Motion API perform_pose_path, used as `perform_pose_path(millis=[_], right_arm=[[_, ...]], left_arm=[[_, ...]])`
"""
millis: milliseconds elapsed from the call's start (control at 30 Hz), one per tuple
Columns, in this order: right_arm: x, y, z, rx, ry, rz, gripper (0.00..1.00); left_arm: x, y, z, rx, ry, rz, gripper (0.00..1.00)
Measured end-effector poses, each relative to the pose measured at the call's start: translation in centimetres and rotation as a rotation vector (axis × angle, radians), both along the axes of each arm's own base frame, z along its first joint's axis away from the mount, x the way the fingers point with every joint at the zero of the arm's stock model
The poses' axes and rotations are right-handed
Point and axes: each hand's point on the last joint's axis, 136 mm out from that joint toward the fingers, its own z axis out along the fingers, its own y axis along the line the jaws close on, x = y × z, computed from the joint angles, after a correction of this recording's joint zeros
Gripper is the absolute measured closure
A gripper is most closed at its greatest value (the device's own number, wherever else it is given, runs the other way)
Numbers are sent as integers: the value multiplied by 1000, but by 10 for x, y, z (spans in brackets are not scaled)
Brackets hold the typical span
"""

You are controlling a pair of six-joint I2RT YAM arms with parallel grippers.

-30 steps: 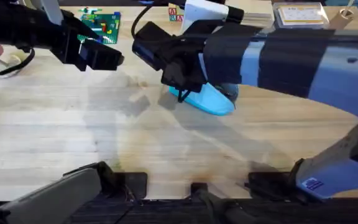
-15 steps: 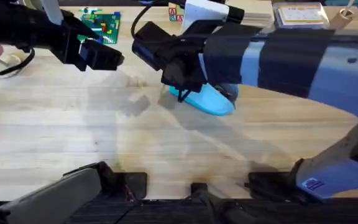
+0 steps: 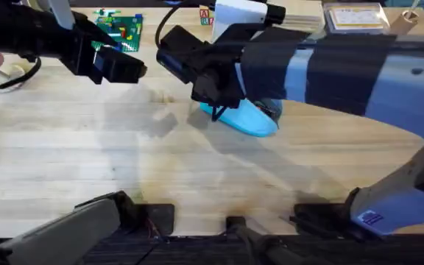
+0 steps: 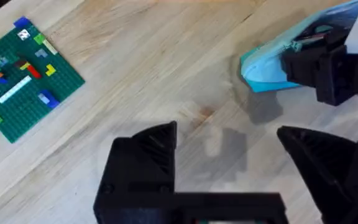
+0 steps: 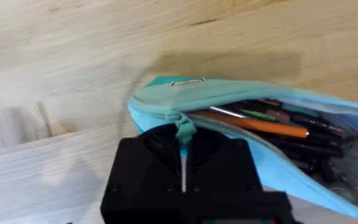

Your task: Unzip the bag, pick up the pens from the table one at a time and place them inside, then zip the bag closed.

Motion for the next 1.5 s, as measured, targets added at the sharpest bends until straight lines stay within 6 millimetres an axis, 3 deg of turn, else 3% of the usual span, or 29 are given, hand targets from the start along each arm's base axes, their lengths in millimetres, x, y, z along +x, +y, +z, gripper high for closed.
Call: perform_pose_path(millis=[267,567,833,1000,1067,1500], right_arm=[[0,1,4,-39,3,72,968],[-2,0,32,-51,-6,142,968],[-9,4,31,-43,38,189,968],[-12,8,30,-32,63,219,968],[-15,9,29,-33,79,241,968],[-14,6,30,-44,97,270,969]], left_arm=[[0,0,0,0,0,0,8],[0,0,0,0,0,0,8],[0,0,-1,0,3,-2,8],[3,1,-15,-15,57,-7,8],[3,-3,-32,-50,120,-57,8],[9,-20,-47,-165,110,-204,8]])
